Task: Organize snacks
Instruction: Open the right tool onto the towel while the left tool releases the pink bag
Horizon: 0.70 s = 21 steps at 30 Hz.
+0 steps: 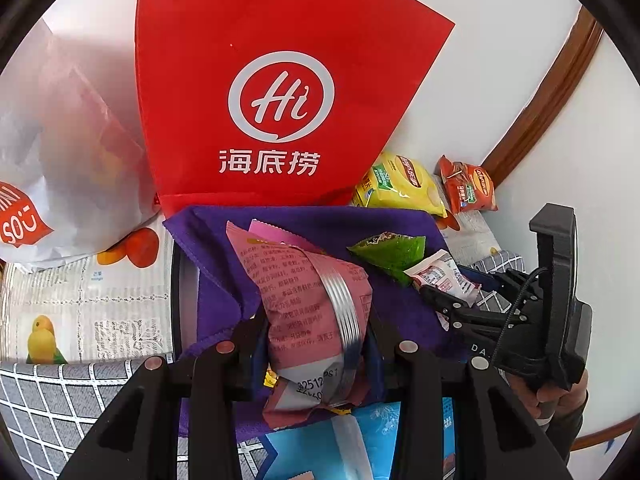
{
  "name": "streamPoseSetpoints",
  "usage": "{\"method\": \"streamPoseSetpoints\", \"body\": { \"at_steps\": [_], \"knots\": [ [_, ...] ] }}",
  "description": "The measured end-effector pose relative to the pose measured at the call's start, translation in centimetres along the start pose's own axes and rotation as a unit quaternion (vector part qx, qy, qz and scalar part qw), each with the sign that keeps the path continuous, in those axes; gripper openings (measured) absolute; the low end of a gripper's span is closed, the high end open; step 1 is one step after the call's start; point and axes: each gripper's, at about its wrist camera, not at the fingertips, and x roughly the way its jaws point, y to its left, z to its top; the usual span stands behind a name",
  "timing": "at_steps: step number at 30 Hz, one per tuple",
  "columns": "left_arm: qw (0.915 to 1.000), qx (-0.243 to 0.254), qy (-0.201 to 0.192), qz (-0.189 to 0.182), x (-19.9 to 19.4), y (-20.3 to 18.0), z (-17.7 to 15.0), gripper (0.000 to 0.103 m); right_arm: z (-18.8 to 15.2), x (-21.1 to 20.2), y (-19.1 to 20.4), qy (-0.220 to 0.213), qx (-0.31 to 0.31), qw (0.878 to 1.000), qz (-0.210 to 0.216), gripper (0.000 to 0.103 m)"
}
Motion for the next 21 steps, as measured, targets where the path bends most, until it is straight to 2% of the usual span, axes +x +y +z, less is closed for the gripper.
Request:
{"method": "streamPoseSetpoints", "body": {
  "at_steps": [6,11,21],
  "knots": [
    [1.0,0.001,0.004,-0.004,0.2,-0.2,0.0,0.037,0.0,0.2,-0.3,0.009,0.007,1.0,0.002,0.058],
    [1.0,0.0,0.004,-0.005,0.2,-0.1,0.1,0.037,0.0,-0.4,0.0,0.001,0.003,1.0,0.005,0.07],
    [0.9999,-0.008,0.01,-0.007,0.9,-0.3,-0.4,0.037,0.2,-4.5,-1.1,-0.054,0.018,0.998,0.007,0.07]
  ]
}}
